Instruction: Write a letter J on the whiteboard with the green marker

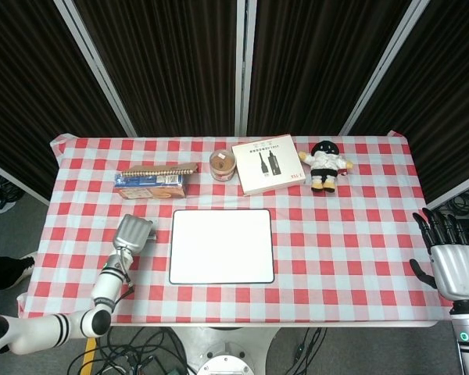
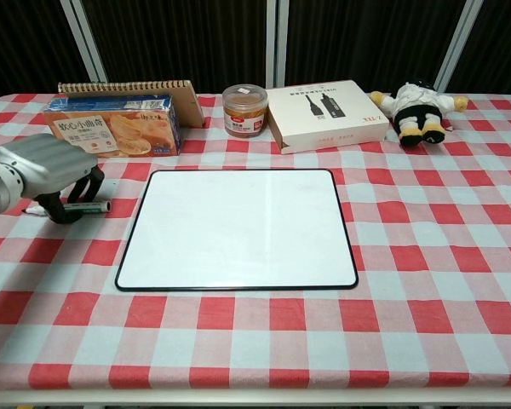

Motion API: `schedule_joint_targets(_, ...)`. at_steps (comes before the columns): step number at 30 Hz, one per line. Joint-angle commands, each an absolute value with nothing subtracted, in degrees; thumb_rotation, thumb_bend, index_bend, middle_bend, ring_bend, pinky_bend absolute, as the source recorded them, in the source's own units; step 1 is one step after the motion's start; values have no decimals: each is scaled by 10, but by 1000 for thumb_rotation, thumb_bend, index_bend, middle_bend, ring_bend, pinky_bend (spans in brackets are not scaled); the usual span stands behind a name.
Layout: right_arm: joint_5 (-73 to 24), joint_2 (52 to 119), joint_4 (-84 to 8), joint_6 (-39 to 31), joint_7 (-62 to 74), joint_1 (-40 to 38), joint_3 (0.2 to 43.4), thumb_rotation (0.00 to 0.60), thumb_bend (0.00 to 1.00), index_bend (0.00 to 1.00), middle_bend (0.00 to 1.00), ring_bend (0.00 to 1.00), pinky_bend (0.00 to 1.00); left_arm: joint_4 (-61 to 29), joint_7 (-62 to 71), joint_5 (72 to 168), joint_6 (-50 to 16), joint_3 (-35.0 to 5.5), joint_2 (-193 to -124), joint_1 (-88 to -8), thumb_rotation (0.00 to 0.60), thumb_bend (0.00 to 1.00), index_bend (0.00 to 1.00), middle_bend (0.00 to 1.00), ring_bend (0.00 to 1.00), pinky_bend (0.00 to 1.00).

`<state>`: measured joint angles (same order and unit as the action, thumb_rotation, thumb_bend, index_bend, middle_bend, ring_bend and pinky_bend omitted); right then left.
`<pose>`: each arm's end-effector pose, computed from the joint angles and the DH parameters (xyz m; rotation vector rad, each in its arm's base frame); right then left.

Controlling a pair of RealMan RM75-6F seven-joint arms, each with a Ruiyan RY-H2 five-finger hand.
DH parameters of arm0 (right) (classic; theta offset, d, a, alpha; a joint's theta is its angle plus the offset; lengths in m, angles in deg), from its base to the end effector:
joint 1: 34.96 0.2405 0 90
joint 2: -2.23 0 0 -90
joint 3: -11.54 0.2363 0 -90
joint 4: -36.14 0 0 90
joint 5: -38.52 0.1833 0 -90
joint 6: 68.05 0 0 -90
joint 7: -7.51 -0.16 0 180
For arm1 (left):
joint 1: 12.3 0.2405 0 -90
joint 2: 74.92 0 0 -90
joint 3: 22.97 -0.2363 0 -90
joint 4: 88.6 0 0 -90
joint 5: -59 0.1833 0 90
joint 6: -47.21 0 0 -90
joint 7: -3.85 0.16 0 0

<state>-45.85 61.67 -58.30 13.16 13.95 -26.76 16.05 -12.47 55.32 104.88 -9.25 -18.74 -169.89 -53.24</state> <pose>-0.2744 -0.2146 0.1922 1.4615 -0.7831 0.8015 -0.2051 0.3279 -0.0263 -1.8852 -0.6951 -0.3262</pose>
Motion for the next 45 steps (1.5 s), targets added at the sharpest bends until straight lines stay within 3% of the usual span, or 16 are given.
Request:
schedule_joint_targets(1,-458,617,-583,132,140,-268,160,600,207,0,19,0,0,-126,545,1051,-89,-188,-1698,-533,600,376,520,541,843,930)
schedule_joint_targets(7,-461,616,-586,137,142,-270,160,600,207,0,19,0,0,-88,457,1112,-114,-174,-1671,-519,600,415,543,574,851,931)
schedule_joint_targets(11,-463,616,-586,140,142,-272,159,600,207,0,19,0,0,-29,311,1174,-119,-143,-1638,-501,600,416,544,575,846,930)
schedule_joint_targets(15,-463,617,-584,140,139,-273,158,600,207,0,19,0,0,0,123,1236,-82,-122,-1630,-493,600,416,544,576,843,925)
schedule_joint_targets(23,-466,614,-585,142,139,-276,156,600,207,0,19,0,0,-97,-75,1354,-62,-132,-1701,-510,600,415,539,568,832,907)
schedule_joint_targets(32,-463,617,-583,135,138,-273,157,600,204,0,19,0,0,-214,-95,1417,-80,-146,-1766,-541,600,415,536,566,824,900)
schedule_joint_targets(45,-458,618,-578,135,131,-275,157,600,198,0,19,0,0,-250,-74,1425,-72,-157,-1772,-556,600,416,536,573,824,898)
